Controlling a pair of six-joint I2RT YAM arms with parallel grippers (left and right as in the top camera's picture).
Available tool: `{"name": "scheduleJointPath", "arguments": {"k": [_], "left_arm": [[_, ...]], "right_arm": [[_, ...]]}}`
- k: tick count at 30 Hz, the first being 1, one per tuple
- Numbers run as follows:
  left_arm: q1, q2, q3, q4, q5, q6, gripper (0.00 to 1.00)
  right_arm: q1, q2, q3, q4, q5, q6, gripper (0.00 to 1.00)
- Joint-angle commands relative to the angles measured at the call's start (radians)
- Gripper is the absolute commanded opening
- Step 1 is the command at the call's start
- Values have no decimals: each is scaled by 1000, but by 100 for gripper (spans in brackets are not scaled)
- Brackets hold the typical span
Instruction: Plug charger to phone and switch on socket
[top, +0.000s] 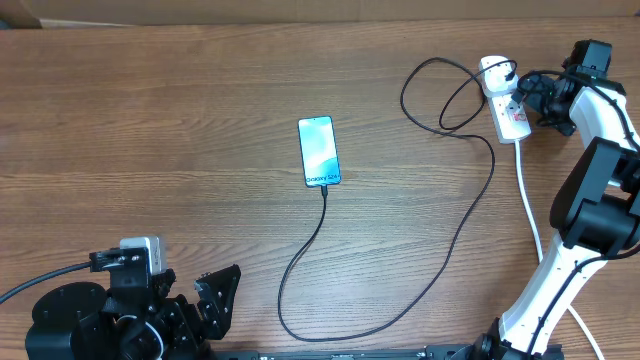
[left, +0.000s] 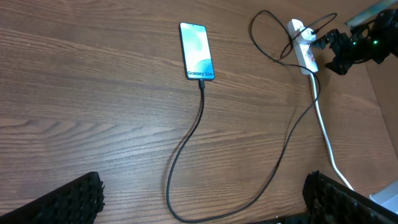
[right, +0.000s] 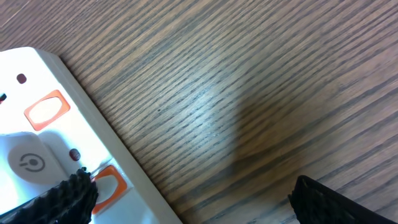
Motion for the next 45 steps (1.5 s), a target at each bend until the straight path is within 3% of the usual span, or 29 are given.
{"name": "scheduleJointPath", "arguments": {"k": [1,45], "left_arm": [[-5,-2,-3,0,-7,-11,100],[-5,-2,-3,0,-7,-11,100]], "right_arm": [[17,14,11,-17,-47,-21,100],[17,22,-36,9,-47,-19,100]]}}
